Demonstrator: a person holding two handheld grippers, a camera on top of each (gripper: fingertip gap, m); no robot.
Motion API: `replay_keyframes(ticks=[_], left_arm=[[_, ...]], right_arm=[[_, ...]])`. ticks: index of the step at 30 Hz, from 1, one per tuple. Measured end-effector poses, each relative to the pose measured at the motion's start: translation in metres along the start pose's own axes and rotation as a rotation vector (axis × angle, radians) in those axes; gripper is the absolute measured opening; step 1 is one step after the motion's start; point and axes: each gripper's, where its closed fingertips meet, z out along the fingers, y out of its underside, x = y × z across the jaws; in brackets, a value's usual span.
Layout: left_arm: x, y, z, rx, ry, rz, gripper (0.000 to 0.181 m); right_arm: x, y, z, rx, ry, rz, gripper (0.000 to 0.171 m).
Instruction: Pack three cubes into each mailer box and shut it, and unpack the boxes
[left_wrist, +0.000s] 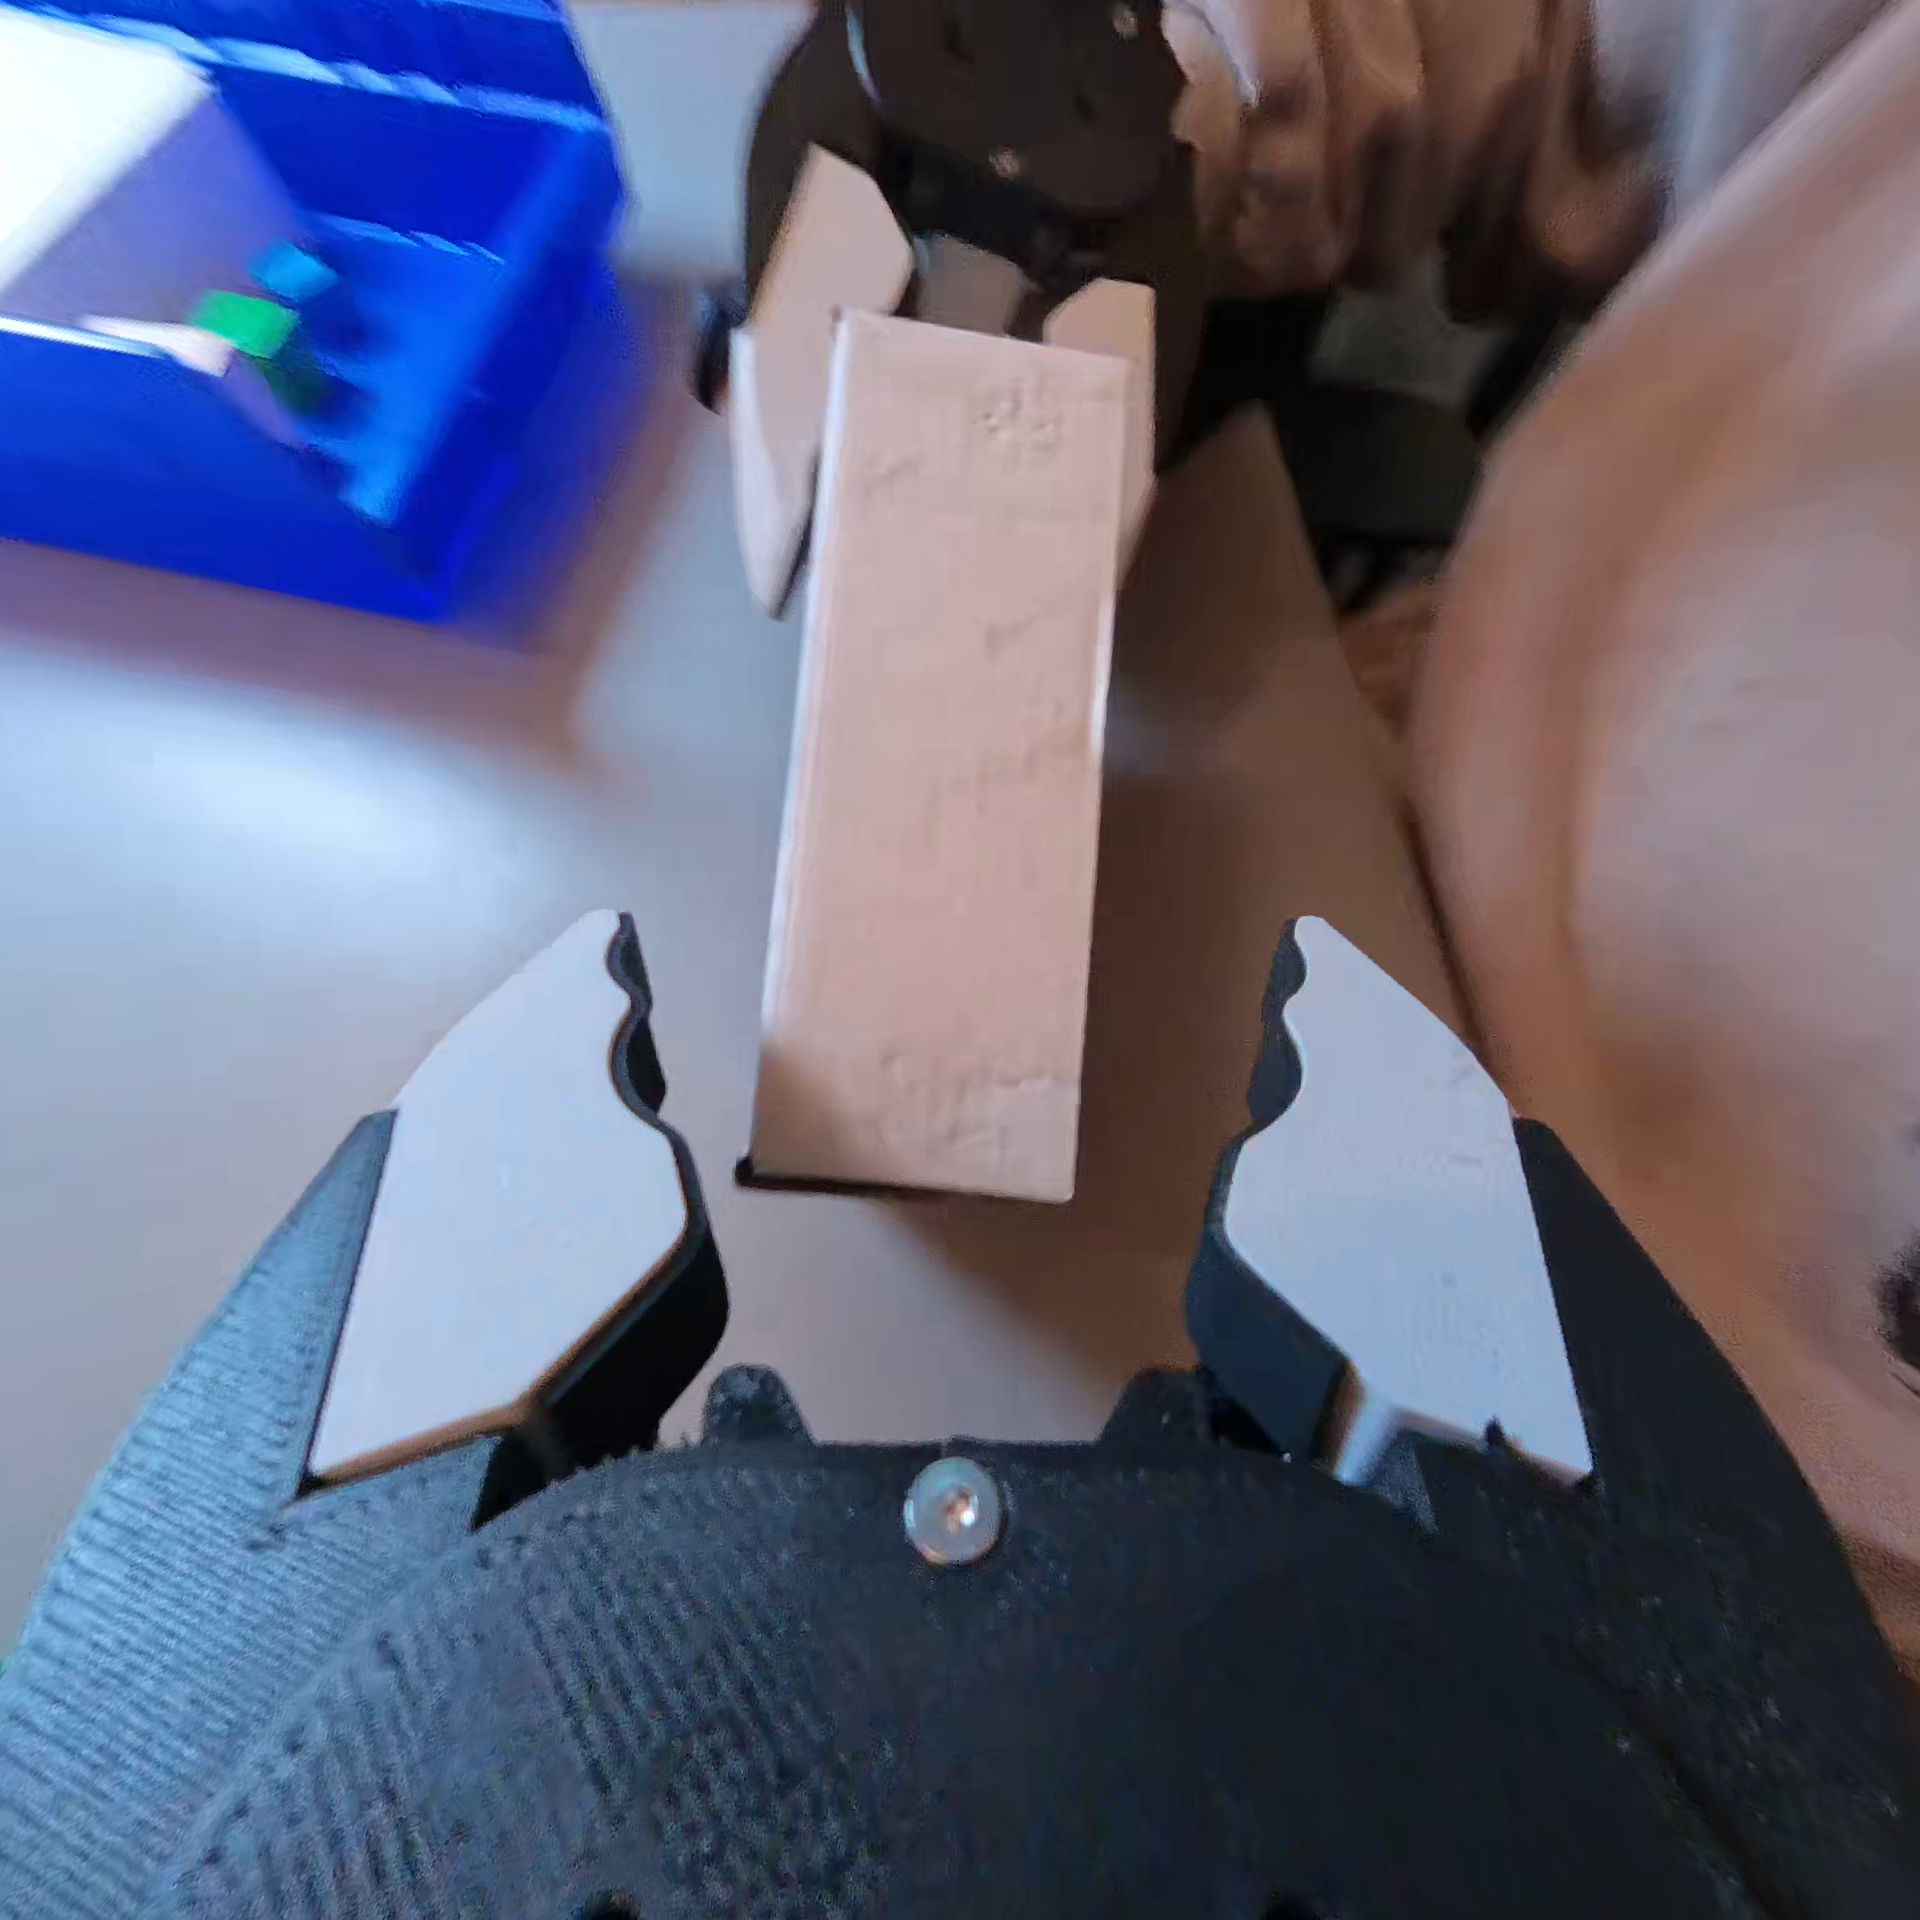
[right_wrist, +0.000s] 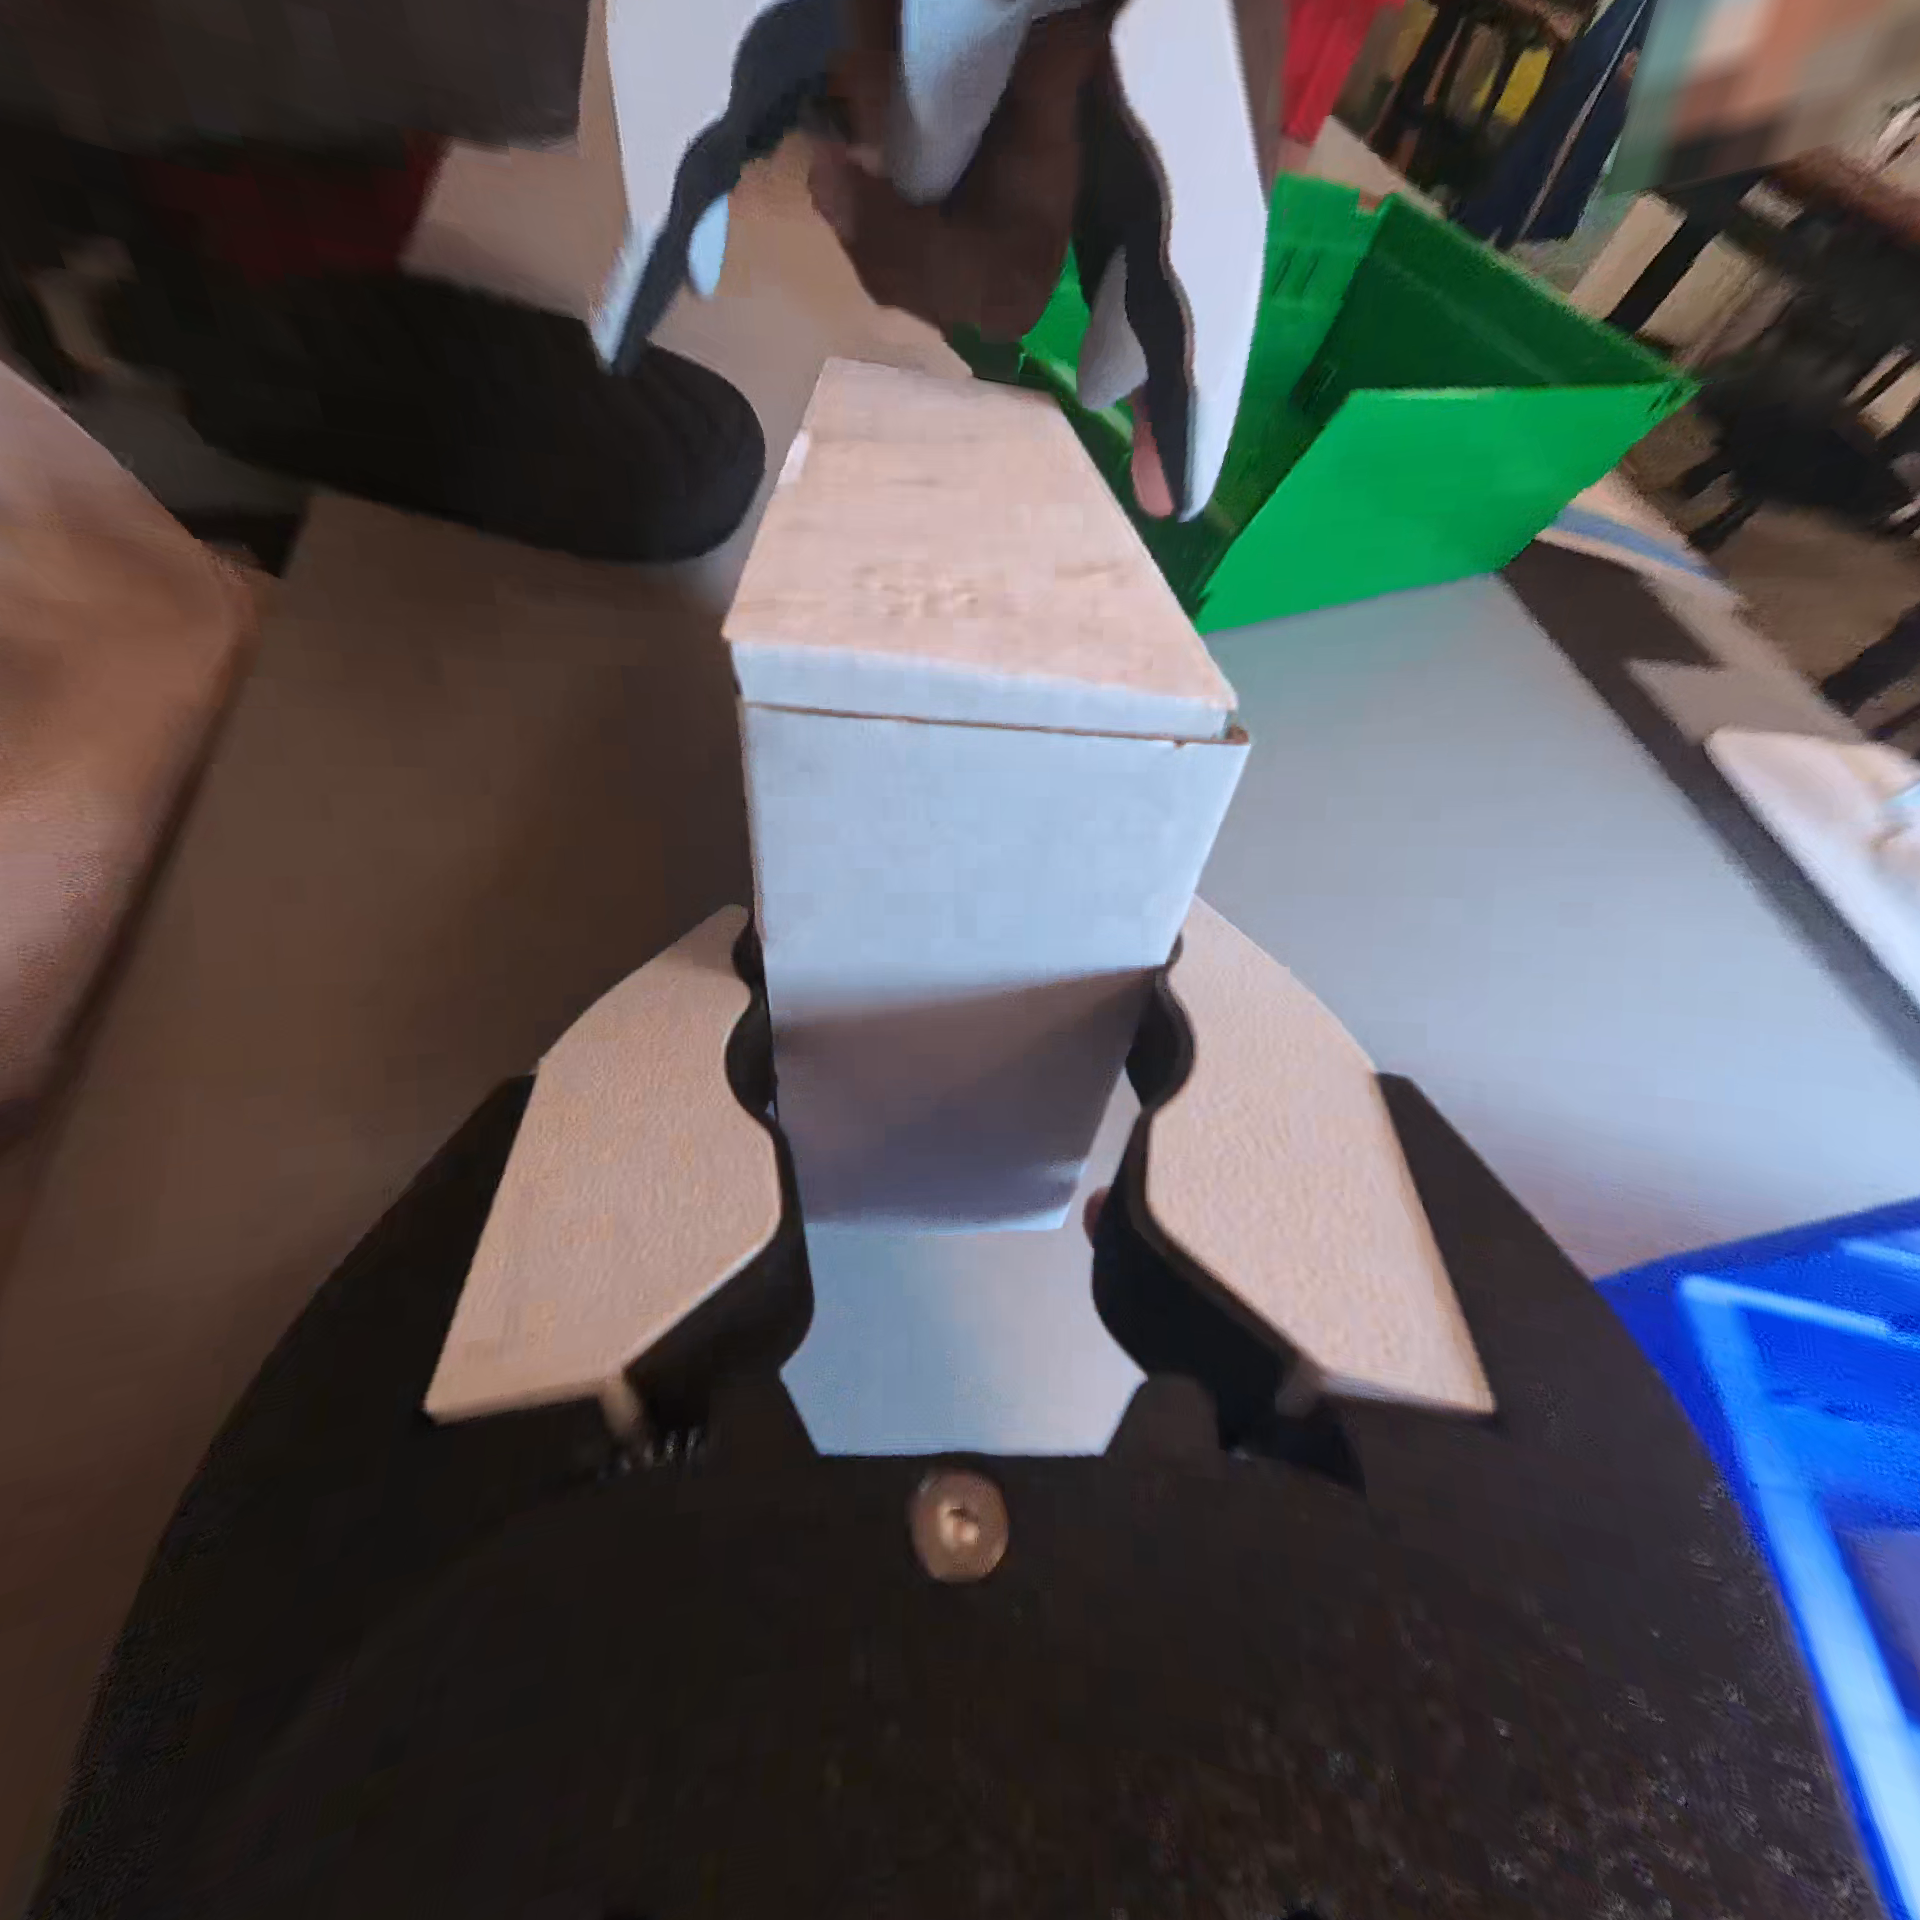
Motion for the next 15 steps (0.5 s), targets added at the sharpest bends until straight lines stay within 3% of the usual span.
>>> replay_keyframes(ticks=[4,9,15], left_arm=[[-0.010,0.016,0.016,0.138,-0.163,-0.020,0.112],[-0.016,0.013,0.039,0.267,-0.273,-0.059,0.108],[-0.019,0.016,0.041,0.216,-0.353,-0.017,0.106]], right_arm=[[-0.003,0.011,-0.001,0.024,-0.163,0.191,0.068],[-0.006,0.032,0.008,-0.047,-0.253,0.261,0.067],[0.021,0.017,-0.011,-0.097,-0.064,0.166,0.080]])
